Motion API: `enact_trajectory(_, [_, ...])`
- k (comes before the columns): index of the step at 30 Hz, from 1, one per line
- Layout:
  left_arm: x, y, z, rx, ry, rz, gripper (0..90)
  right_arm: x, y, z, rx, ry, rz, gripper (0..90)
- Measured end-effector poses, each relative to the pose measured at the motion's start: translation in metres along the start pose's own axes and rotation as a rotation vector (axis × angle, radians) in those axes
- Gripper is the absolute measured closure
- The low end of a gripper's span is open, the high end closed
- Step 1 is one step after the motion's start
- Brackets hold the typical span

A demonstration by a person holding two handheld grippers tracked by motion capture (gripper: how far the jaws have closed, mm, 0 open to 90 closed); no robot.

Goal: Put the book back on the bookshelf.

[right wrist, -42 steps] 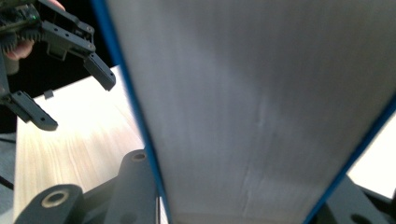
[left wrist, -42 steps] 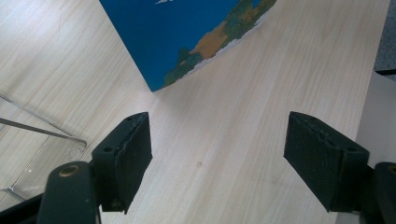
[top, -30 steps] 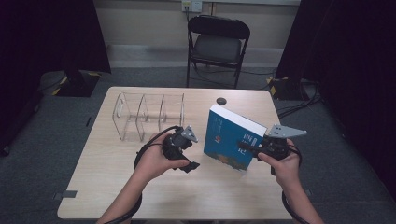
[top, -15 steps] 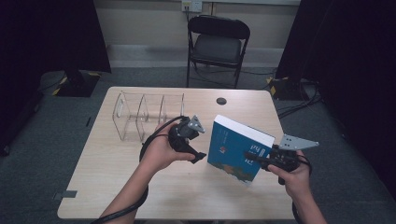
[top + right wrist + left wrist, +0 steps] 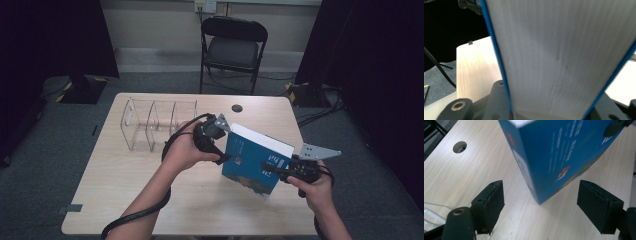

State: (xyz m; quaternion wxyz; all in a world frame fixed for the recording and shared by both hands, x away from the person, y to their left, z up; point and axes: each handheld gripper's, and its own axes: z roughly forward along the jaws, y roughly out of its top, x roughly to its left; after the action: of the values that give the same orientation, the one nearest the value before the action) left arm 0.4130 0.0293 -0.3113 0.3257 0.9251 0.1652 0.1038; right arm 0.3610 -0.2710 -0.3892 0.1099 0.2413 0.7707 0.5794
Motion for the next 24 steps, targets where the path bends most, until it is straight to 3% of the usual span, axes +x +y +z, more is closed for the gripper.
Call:
enact_trajectory(12, [0.001, 0.016, 0.005, -0.023, -0.034, 0.006, 22.7, -0.002, 0.0, 0.0, 0.001, 0.007, 0.008, 61.3])
enact_trajectory(16, [0.0, 0.02, 0.008, -0.006, -0.042, 0.016, 22.6, -0.004, 0.0, -0.001, 0.005, 0.011, 0.011, 61.2])
enact_trajectory(24, [-0.001, 0.027, 0.015, 0.004, -0.026, 0.03, 20.6, -0.005, 0.001, -0.001, 0.01, 0.019, 0.008, 61.1])
